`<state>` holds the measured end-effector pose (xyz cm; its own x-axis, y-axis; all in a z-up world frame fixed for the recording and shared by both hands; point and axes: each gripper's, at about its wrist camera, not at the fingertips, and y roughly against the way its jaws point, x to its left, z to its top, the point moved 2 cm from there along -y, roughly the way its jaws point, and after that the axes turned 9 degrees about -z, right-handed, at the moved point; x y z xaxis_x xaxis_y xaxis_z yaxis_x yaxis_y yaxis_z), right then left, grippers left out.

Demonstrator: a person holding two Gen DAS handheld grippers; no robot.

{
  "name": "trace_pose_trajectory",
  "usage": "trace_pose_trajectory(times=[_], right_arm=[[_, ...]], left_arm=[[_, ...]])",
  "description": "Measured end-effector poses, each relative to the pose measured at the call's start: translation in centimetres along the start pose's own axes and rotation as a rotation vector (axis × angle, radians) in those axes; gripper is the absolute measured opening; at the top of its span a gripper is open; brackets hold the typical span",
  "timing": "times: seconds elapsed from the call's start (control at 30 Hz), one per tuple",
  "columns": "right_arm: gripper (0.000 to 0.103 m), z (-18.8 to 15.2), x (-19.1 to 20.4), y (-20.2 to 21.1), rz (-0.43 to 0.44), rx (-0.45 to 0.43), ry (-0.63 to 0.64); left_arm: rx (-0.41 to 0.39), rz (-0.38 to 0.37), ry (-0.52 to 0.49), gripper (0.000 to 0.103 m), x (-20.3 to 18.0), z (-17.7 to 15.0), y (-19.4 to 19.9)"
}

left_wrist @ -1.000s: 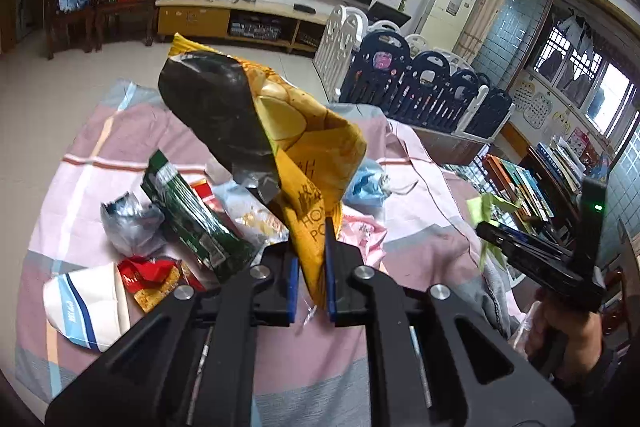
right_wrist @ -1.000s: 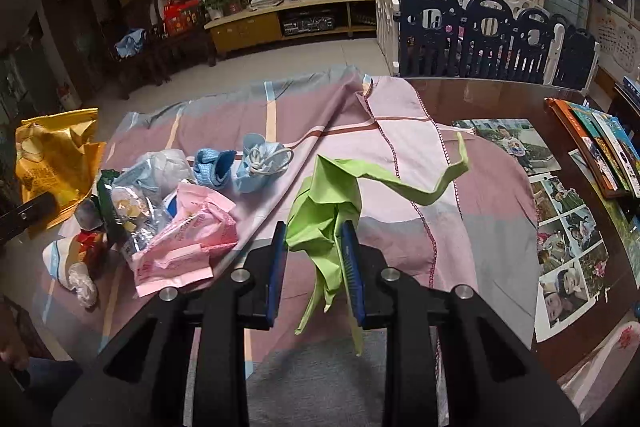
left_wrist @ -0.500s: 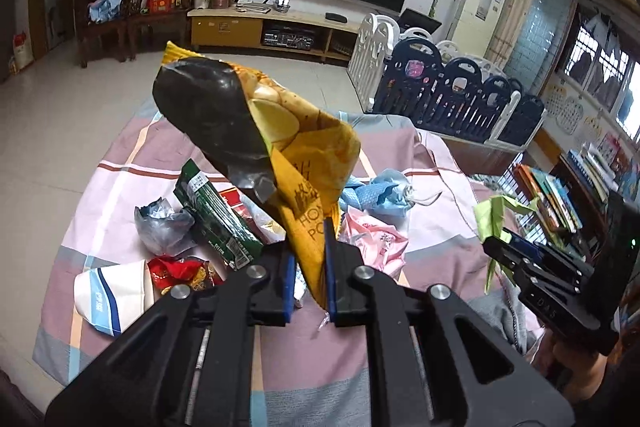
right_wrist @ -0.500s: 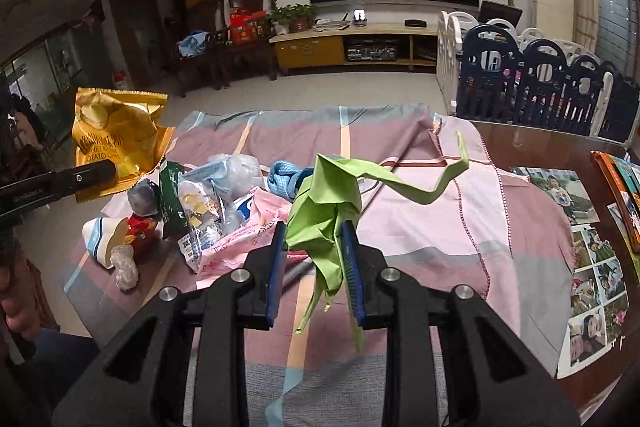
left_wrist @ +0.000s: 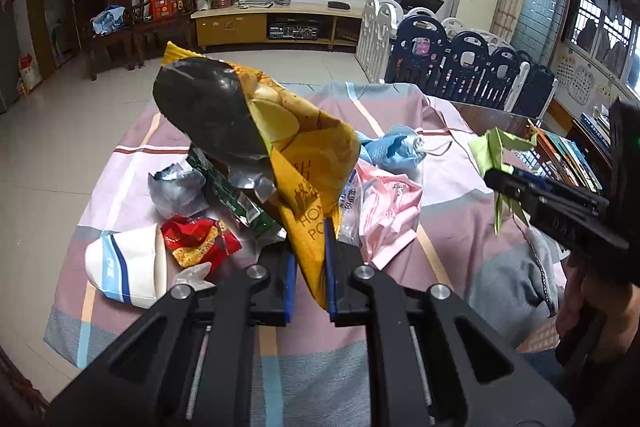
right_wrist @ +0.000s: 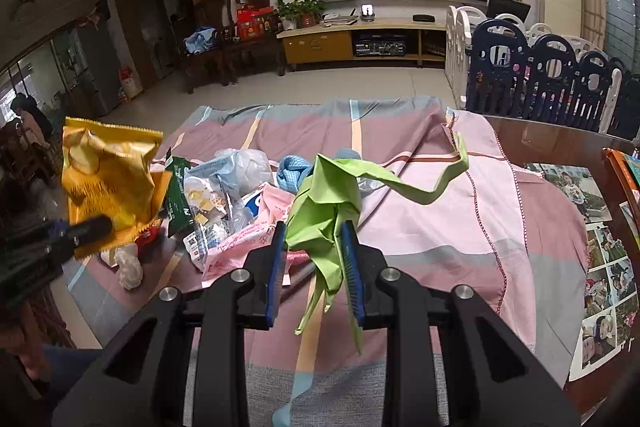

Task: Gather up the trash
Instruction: 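Carry the green paper to the white wastebasket and open the right tool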

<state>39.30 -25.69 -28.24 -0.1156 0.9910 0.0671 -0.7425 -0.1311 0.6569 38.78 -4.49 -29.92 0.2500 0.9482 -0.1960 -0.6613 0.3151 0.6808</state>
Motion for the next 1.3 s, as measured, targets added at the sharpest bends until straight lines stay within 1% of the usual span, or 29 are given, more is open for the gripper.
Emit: trace_pose_trajectory(times=[0.03, 0.1, 0.17, 0.23, 0.33, 0.47, 0.6, 0.73, 0.87, 0.93, 1.0, 1.07, 1.13, 1.2, 1.23, 1.27, 1.3], right_arm=[[0.028, 0.1, 0.1, 0.0, -0.005, -0.001, -0.002], [0.028, 0.2, 0.4, 0.0, -0.016, -0.001, -0.008], [0.028, 0.2, 0.7, 0.0, -0.032, 0.002, -0.008], [0.028, 0.3, 1.2, -0.1, -0.055, -0.001, -0.002], [0.028, 0.4, 2.1, 0.0, -0.066, -0.016, -0.006], [0.028, 0.0, 3.3, 0.1, -0.083, -0.039, -0.003], [0.028, -0.8, 3.8, -0.2, -0.090, -0.038, -0.006], [0.028, -2.1, 3.6, -0.1, -0.119, -0.028, -0.044], [0.028, -1.9, 3.5, 1.3, -0.149, -0.049, -0.058], [0.028, -1.6, 3.1, 4.2, -0.147, -0.089, -0.071], [0.028, -2.0, 2.2, 7.8, -0.160, -0.124, -0.074], [0.028, -2.8, 0.4, 11.7, -0.185, -0.148, -0.072], [0.028, -4.2, -2.4, 15.8, -0.240, -0.165, -0.079], [0.028, -6.4, -6.1, 19.6, -0.315, -0.173, -0.113], [0.028, -7.4, -7.7, 20.9, -0.348, -0.171, -0.128], [0.028, -8.8, -9.9, 22.4, -0.393, -0.162, -0.145], [0.028, -10.0, -11.3, 23.2, -0.423, -0.156, -0.155]], left_arm=[[-0.006, -0.009, -0.002, 0.012, 0.1, -0.2, -0.2], [0.009, -0.011, 0.000, 0.012, 0.5, -0.8, -1.2], [0.046, -0.038, 0.044, 0.012, 1.1, -1.2, -2.2], [0.053, -0.074, 0.065, 0.012, 1.5, -1.0, -2.4], [0.050, -0.089, 0.038, 0.012, 1.3, -0.6, -2.3], [0.037, -0.128, 0.022, 0.012, 1.5, 0.3, -1.8], [0.075, -0.156, 0.036, 0.012, 2.2, -0.2, -2.1], [0.059, -0.169, 0.058, 0.012, 2.3, 0.0, -1.8], [0.015, -0.165, 0.066, 0.012, 1.7, 0.4, -0.7], [0.017, -0.168, 0.060, 0.012, 1.1, 0.1, 0.2], [0.019, -0.192, 0.028, 0.012, -0.5, -0.9, 2.0], [0.016, -0.218, -0.041, 0.012, -3.2, -2.1, 4.0], [0.020, -0.245, -0.084, 0.012, -5.7, -3.1, 5.3], [0.032, -0.302, -0.104, 0.012, -8.8, -4.2, 6.5], [0.038, -0.339, -0.124, 0.012, -11.1, -4.7, 7.2], [0.042, -0.360, -0.141, 0.012, -12.5, -5.2, 7.6], [0.048, -0.384, -0.165, 0.012, -14.5, -5.7, 8.0]])
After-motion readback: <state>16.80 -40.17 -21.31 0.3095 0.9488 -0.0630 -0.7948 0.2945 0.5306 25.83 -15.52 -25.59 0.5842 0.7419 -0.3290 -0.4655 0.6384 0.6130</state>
